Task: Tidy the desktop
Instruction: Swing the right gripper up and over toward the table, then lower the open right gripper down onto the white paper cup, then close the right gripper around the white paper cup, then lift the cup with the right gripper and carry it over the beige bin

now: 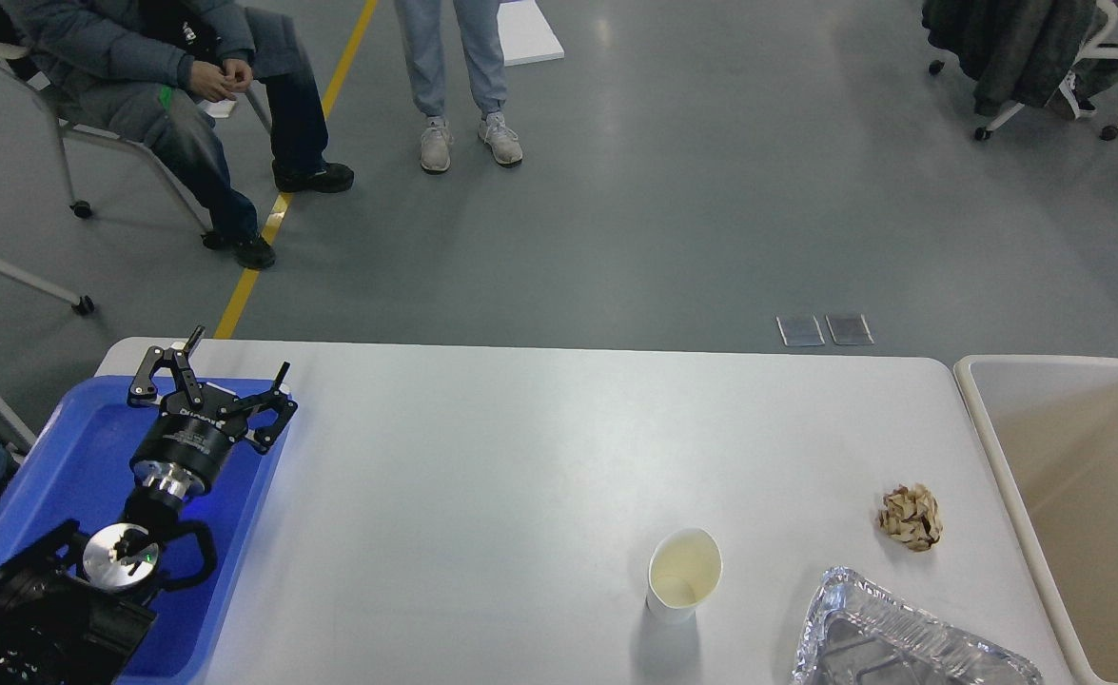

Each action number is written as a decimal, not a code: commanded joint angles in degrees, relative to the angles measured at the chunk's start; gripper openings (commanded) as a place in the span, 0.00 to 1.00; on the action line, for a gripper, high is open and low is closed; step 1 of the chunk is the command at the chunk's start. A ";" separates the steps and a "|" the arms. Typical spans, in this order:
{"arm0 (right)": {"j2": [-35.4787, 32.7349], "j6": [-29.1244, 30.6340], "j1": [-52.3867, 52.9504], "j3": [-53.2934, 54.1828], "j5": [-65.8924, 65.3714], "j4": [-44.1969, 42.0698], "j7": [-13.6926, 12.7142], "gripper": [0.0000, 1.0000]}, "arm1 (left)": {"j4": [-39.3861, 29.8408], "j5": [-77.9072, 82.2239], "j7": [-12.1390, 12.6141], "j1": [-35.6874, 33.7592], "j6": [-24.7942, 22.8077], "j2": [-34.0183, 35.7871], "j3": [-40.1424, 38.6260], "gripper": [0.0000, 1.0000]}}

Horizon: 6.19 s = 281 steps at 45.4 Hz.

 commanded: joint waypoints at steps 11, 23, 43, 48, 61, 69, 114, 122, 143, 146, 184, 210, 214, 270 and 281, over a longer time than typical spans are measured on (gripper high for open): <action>20.69 2.64 20.19 -33.75 2.23 7.46 0.28 1.00 | 0.00 0.00 0.00 0.00 0.00 0.00 0.00 1.00; 30.54 2.64 23.97 -37.62 7.06 18.36 0.19 1.00 | 0.00 0.00 0.00 0.00 0.00 0.00 0.00 1.00; 43.99 -0.43 23.27 -46.67 35.09 24.08 -2.71 1.00 | 0.00 0.00 -0.09 0.00 0.00 0.00 -0.09 1.00; 44.61 -4.30 22.48 -50.01 38.08 25.31 -2.80 1.00 | 0.00 -0.08 -0.09 0.00 0.00 0.00 -0.09 1.00; 43.11 -4.30 22.22 -58.45 38.35 29.08 -2.71 1.00 | 0.00 -0.08 -0.09 0.00 0.00 0.00 0.00 1.00; 43.11 -4.39 22.22 -60.48 38.18 32.17 -2.89 1.00 | 0.00 -0.08 -0.09 0.00 0.00 0.00 -0.09 1.00; 49.78 -21.08 4.82 -47.29 37.91 31.55 -2.97 1.00 | 0.00 -0.08 -0.09 0.00 0.00 0.00 -0.09 1.00; 53.65 -26.71 -2.65 -42.99 38.27 31.20 -2.97 1.00 | 0.00 -0.08 -0.09 0.00 0.00 0.00 -0.09 1.00; 58.49 -33.57 -13.81 -40.52 37.74 26.10 -2.97 1.00 | 0.00 0.00 -0.09 0.00 0.00 0.00 0.00 1.00; 58.93 -34.27 -15.13 -40.44 38.00 25.58 -2.97 1.00 | 0.00 0.00 0.00 0.00 0.00 0.00 -0.09 1.00; 64.38 -41.57 -26.56 -41.49 38.27 16.70 -2.97 0.67 | 0.00 0.00 0.00 0.00 0.00 0.00 -0.09 1.00; 64.38 -41.13 -24.19 -45.27 38.44 17.05 -2.89 0.00 | 0.00 0.00 0.00 0.00 0.00 0.00 0.00 1.00; 64.38 -41.13 -23.84 -45.36 38.44 17.14 -2.89 0.00 | 0.00 -0.08 0.00 0.00 0.00 0.00 -0.09 1.00; 42.76 -5.37 24.23 -47.91 37.83 33.04 -8.16 0.00 | 0.00 -0.08 -0.09 0.00 0.00 0.00 0.00 1.00; 41.70 -2.46 27.84 -48.17 37.74 33.04 -8.16 0.00 | 0.00 0.00 0.00 0.00 0.00 0.00 0.00 1.00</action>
